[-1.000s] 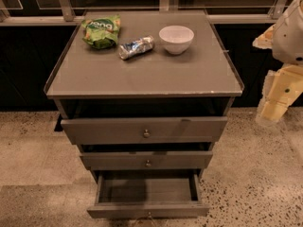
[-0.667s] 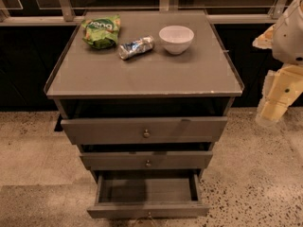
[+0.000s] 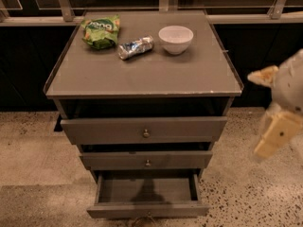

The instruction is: Close bottom drawer

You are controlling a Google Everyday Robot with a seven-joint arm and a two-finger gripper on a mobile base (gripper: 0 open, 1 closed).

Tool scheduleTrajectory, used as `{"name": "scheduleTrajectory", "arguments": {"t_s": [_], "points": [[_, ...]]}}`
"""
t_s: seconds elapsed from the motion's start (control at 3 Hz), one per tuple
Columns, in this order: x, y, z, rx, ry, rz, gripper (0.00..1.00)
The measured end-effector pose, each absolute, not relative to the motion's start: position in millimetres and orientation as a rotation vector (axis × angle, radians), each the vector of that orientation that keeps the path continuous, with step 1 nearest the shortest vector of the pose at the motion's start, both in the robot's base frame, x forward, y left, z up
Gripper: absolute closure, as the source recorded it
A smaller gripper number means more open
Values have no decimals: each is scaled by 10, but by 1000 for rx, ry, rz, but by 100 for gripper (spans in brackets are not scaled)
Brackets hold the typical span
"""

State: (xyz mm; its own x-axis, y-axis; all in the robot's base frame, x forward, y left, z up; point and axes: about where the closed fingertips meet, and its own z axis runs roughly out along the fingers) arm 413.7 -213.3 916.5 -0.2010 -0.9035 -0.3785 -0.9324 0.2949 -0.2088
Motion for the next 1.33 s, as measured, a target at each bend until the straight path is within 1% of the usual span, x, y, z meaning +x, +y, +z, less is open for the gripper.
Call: {"name": "scheduleTrajectory", "arguments": {"t_s": [0.33,0.67,1.0,1.33], "points": [[3944,-2080,8435,-1489,2126,291,0],[3866,-2040,8188,-1366,2140,355,0],[3880,-2025,8211,-1377,2137,351,14],[3880,-2025,8211,-1377,2137,351,37]]}}
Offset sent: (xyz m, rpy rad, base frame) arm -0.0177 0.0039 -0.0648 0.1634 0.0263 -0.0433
